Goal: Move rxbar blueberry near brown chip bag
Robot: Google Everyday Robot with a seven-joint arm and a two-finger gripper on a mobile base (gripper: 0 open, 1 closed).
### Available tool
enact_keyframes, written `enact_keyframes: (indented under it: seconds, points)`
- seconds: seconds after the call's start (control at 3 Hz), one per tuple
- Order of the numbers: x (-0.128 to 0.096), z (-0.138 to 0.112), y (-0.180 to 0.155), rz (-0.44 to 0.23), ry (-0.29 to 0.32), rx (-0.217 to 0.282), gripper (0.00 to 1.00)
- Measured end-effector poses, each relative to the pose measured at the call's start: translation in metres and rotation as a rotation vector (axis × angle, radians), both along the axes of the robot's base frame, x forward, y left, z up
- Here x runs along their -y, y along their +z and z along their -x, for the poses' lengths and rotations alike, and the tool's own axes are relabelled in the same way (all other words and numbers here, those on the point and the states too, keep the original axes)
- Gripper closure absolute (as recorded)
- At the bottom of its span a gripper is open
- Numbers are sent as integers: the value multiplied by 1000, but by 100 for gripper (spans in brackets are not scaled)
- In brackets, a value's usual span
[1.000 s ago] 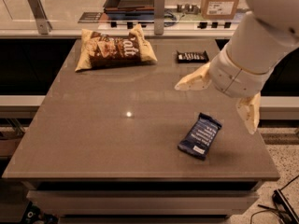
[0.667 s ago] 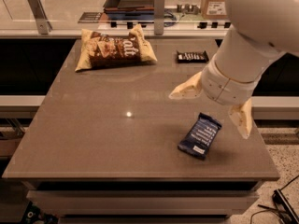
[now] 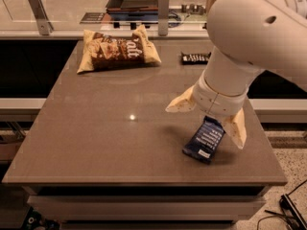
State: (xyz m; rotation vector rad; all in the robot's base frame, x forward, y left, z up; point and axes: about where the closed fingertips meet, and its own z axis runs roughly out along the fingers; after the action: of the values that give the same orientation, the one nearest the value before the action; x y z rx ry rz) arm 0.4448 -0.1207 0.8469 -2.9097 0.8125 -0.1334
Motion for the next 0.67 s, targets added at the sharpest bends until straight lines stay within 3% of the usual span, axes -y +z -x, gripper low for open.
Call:
enact_keyframes:
  seconds: [0.67]
  points:
    - [2,-11,-25,15,-26,-27,0]
